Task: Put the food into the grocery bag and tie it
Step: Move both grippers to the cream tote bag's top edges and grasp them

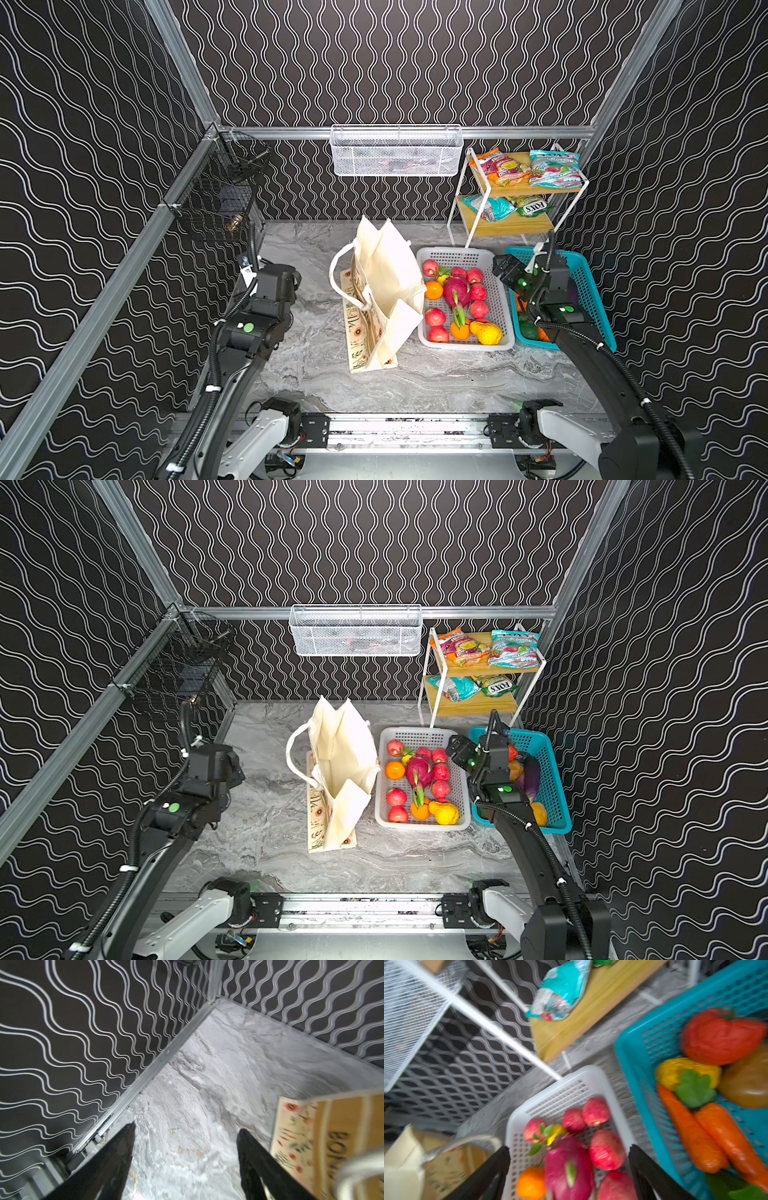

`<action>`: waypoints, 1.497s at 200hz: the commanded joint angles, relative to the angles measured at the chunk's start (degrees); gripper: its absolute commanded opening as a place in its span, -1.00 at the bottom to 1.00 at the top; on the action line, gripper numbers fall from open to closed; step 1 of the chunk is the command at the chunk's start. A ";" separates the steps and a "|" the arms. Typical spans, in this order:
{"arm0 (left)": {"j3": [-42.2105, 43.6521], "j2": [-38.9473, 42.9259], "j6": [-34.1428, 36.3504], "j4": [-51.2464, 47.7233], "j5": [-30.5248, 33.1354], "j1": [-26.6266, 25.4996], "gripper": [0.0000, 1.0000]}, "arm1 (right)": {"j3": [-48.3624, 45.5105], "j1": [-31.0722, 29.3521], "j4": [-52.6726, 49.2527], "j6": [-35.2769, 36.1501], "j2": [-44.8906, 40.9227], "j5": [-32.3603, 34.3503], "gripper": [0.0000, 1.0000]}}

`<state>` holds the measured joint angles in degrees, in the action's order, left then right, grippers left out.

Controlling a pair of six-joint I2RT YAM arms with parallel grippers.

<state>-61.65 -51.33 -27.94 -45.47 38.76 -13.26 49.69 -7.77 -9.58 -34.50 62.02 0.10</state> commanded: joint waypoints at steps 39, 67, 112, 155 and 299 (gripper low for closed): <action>-10.53 -3.59 0.67 -7.17 -19.81 0.03 0.52 | 10.44 -9.93 -9.09 2.35 2.73 1.00 0.81; -11.43 -4.82 -0.62 -4.30 -29.35 -0.07 0.49 | 14.62 -14.05 -11.28 3.43 6.04 2.00 0.81; -12.16 -7.72 -5.17 2.91 -39.02 -2.51 0.53 | 20.42 -18.65 -14.35 6.09 13.16 0.18 0.80; -13.66 -14.50 -7.81 7.89 -38.88 -11.24 0.62 | 27.56 -23.63 -19.87 9.06 21.37 -2.11 0.78; -12.77 -23.82 -7.49 6.88 -28.94 -19.64 0.00 | 35.76 -29.82 -24.62 8.59 33.01 -3.44 -0.18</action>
<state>-74.13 -76.82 -36.23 -36.32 8.05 -32.97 85.73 -36.75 -34.26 -24.93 96.12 -2.87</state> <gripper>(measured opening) 0.622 0.578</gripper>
